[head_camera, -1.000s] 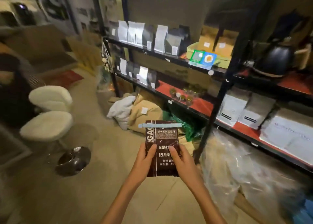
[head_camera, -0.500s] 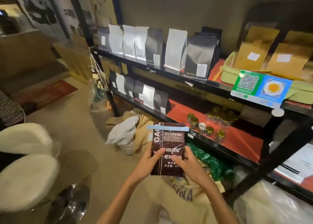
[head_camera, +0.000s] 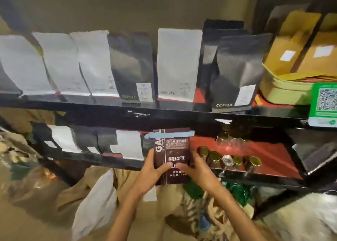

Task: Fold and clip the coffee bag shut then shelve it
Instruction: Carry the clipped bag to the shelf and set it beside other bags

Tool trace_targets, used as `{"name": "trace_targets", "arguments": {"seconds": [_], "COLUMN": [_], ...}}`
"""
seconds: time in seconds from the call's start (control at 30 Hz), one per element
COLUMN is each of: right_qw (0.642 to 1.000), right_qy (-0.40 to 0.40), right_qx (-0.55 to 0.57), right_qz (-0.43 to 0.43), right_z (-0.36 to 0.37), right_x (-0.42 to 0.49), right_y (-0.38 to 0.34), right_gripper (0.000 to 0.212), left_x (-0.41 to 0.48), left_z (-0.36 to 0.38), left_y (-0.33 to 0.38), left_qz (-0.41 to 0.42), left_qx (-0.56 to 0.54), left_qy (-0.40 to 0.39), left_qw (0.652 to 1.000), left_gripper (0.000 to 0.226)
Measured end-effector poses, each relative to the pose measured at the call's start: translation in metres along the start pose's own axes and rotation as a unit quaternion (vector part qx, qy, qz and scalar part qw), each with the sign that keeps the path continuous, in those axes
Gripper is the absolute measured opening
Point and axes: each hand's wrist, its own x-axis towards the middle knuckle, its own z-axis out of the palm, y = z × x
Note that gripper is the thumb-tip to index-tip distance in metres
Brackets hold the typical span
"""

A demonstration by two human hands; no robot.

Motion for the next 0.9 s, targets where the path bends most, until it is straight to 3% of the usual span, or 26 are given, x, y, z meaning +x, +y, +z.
{"name": "trace_targets", "arguments": {"seconds": [0.07,0.13,0.23,0.33,0.43,0.57,0.67,0.8,0.9], "right_qw": [1.000,0.999,0.998,0.994,0.988,0.986,0.984,0.984,0.989], "right_qy": [0.014,0.011,0.009,0.024,0.053,0.078,0.111,0.112,0.107], "right_qx": [-0.016,-0.015,-0.037,-0.057,-0.071,-0.077,-0.081,-0.105,-0.077], "right_qz": [-0.020,-0.034,-0.041,-0.091,-0.129,-0.128,-0.111,-0.085,-0.066], "right_z": [0.003,0.002,-0.011,-0.024,-0.041,-0.057,-0.054,-0.043,-0.036], "right_x": [0.022,0.058,0.091,0.110,0.120,0.130,0.136,0.142,0.143], "right_y": [0.015,0.034,0.043,0.069,0.085,0.110,0.137,0.173,0.189], "right_gripper": [0.047,0.056,0.053,0.049,0.051,0.049,0.054,0.056,0.060], "left_x": [0.032,0.074,0.106,0.134,0.153,0.170,0.181,0.194,0.196], "left_z": [-0.005,-0.003,-0.007,-0.009,-0.005,-0.012,-0.020,-0.024,-0.027], "left_y": [-0.023,-0.050,-0.053,-0.056,-0.051,-0.050,-0.047,-0.051,-0.054], "left_qz": [0.073,0.155,0.191,0.298,0.314,0.305,0.241,0.227,0.226], "left_qx": [0.064,0.177,0.242,0.366,0.402,0.486,0.518,0.474,0.452], "left_qy": [0.028,0.112,0.125,0.179,0.138,0.079,0.022,0.018,0.010], "left_qw": [0.995,0.966,0.943,0.863,0.849,0.815,0.820,0.851,0.863], "left_gripper": [0.048,0.052,0.068,0.067,0.059,0.064,0.058,0.027,0.022]}}
